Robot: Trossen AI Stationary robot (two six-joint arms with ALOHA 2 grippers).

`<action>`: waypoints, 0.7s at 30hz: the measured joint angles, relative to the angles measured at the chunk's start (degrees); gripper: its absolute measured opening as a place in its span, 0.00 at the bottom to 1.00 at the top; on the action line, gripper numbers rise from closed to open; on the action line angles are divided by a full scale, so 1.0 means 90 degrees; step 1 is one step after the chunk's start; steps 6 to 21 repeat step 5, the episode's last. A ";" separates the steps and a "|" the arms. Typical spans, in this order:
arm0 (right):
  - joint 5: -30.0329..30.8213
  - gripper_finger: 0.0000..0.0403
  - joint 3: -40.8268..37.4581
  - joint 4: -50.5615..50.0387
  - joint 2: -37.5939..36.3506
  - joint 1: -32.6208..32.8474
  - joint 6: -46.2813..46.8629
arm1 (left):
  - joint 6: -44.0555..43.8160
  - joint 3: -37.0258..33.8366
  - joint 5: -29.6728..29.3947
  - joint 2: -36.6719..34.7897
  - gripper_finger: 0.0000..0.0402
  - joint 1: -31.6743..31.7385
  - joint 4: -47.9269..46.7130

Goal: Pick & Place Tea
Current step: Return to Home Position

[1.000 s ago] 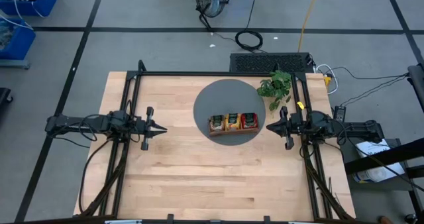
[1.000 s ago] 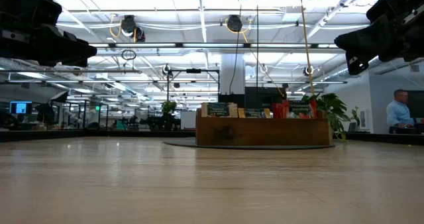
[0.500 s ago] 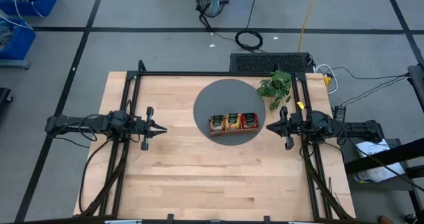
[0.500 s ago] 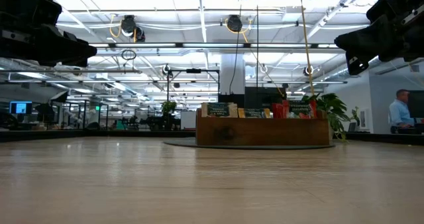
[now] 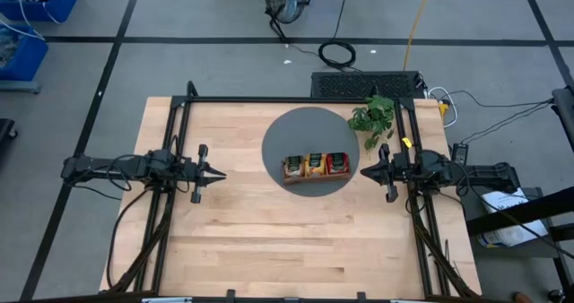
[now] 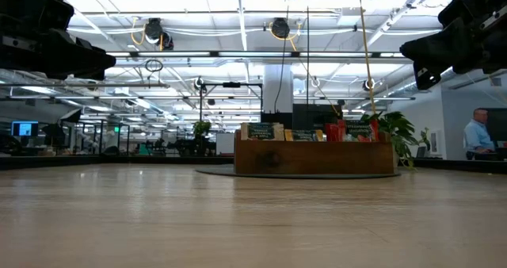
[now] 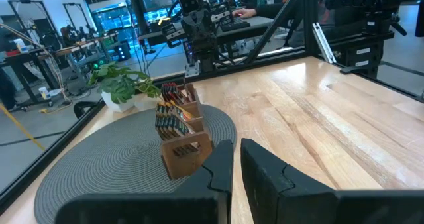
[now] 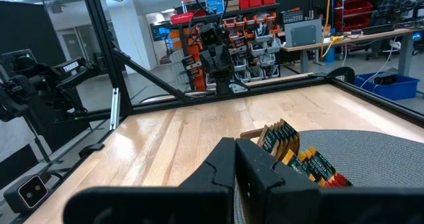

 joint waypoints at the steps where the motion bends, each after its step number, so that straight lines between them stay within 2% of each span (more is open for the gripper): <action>1: 0.0000 0.00 0.0000 -0.0002 0.0000 0.0000 0.0002 | 0.0000 0.0000 0.0000 0.0001 0.09 0.0000 -0.0001; 21: 0.0001 0.00 0.0000 0.0000 0.0000 -0.0002 0.0000 | 0.0000 0.0000 0.0002 0.0000 0.09 0.0000 -0.0001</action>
